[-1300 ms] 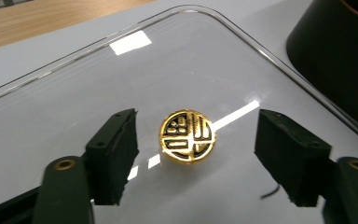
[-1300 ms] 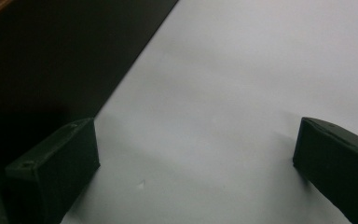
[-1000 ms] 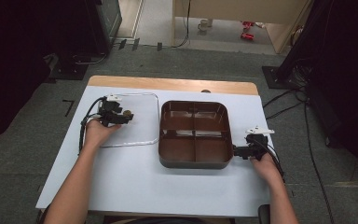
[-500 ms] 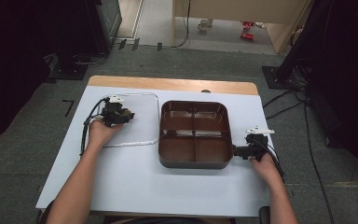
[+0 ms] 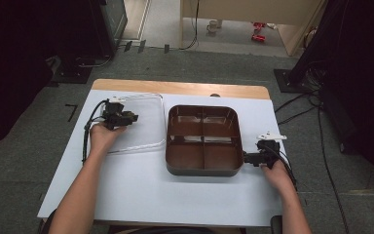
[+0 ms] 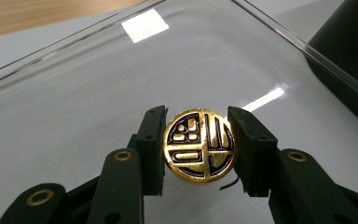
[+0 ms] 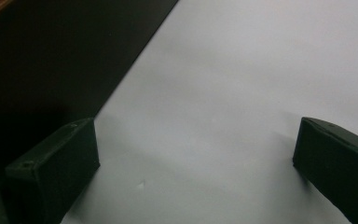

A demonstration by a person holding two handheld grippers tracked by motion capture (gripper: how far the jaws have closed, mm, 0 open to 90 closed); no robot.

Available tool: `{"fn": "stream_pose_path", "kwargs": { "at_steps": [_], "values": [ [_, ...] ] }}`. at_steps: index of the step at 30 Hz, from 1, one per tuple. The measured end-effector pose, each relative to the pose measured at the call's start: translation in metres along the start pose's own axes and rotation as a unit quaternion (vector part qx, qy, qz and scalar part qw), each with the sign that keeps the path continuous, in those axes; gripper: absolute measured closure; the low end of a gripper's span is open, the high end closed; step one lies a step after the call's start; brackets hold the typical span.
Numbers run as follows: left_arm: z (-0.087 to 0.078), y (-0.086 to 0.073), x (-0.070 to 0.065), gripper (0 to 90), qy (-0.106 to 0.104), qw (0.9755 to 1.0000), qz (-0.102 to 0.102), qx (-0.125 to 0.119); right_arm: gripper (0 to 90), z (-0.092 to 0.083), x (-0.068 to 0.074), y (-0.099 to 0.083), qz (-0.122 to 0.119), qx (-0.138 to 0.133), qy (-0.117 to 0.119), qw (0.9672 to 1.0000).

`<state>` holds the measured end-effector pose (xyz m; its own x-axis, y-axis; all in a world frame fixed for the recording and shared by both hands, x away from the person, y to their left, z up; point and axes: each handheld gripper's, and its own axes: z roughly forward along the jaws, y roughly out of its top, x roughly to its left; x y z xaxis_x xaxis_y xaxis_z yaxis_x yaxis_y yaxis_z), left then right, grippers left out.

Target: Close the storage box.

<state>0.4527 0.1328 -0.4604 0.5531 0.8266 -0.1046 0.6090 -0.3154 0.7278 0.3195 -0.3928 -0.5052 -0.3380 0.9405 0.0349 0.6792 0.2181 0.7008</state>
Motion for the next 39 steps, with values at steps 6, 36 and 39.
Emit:
{"fn": "stream_pose_path", "kwargs": {
  "at_steps": [6,36,39],
  "values": [
    [-0.028,0.012,-0.004,59.8,0.017,0.9998,0.009,-0.009,0.0,0.000,0.000,0.000,0.000,0.000,0.000,1.0000],
    [-0.063,0.045,-0.103,60.0,-0.027,0.9995,-0.005,-0.017,0.0,0.000,0.000,0.000,0.000,0.000,0.000,1.0000],
    [-0.057,0.048,-0.116,60.0,-0.032,0.9993,0.000,-0.017,0.0,0.000,0.000,0.000,-0.001,0.000,0.000,1.0000]
  ]
}}
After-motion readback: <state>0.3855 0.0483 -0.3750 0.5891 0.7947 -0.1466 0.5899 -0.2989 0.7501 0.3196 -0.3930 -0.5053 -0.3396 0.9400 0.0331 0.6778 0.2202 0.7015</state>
